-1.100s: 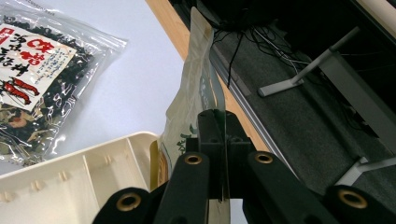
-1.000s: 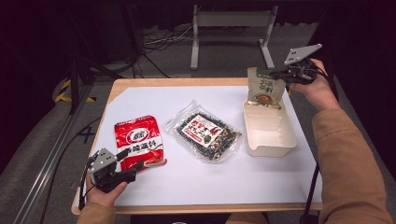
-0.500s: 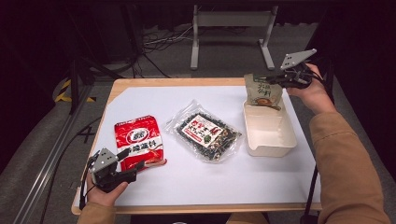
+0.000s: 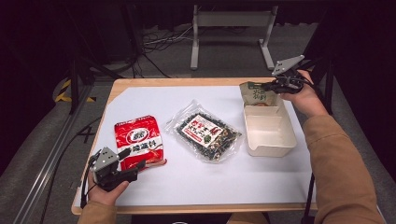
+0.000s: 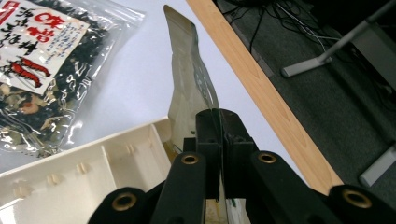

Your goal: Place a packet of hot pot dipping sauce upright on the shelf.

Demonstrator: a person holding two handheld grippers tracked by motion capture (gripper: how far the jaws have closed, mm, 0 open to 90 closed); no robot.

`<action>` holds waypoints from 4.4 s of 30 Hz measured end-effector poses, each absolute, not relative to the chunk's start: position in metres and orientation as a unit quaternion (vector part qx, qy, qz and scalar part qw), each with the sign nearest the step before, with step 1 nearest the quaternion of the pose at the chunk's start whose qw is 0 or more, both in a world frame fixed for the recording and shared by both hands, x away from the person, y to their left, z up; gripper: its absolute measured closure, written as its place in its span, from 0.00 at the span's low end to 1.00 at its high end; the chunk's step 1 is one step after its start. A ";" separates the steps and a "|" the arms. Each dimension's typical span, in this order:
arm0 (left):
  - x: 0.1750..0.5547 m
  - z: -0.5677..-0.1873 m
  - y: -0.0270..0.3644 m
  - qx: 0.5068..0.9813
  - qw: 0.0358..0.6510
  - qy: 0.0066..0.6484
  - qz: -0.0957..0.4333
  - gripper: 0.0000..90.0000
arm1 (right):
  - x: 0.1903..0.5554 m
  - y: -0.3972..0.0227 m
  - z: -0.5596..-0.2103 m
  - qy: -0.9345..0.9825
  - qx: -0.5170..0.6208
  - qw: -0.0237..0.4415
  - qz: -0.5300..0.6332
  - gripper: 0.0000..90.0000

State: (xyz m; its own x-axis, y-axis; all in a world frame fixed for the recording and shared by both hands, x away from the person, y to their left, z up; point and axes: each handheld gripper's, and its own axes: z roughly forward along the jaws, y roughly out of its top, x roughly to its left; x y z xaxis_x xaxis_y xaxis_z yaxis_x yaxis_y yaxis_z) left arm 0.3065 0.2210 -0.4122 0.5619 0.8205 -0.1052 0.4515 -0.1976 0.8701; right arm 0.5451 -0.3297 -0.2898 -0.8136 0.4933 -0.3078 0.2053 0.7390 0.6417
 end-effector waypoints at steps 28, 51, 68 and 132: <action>0.319 -0.410 0.212 0.752 0.481 0.411 0.184 0.31 | 0.517 -0.356 -0.270 0.826 0.338 0.227 0.390 0.50; 0.335 -0.394 0.209 0.748 0.500 0.397 0.183 0.29 | 0.425 -0.331 -0.256 0.790 0.334 0.201 0.474 0.47; 0.334 -0.390 0.212 0.744 0.499 0.402 0.189 0.29 | 0.381 -0.312 -0.277 0.798 0.305 0.180 0.487 0.47; 0.462 -0.429 0.300 0.733 0.378 0.530 0.199 0.32 | 0.361 -0.258 -0.343 0.836 0.255 0.122 0.470 0.48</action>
State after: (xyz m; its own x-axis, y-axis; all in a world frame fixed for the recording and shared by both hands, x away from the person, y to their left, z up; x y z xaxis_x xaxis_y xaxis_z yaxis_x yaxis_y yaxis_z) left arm 0.4618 0.3005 -0.4286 0.3594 0.9267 -0.1098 0.6264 -0.1524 0.7644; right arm 0.3612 -0.2585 -0.3433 -0.8403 0.5411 0.0347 0.3109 0.4284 0.8484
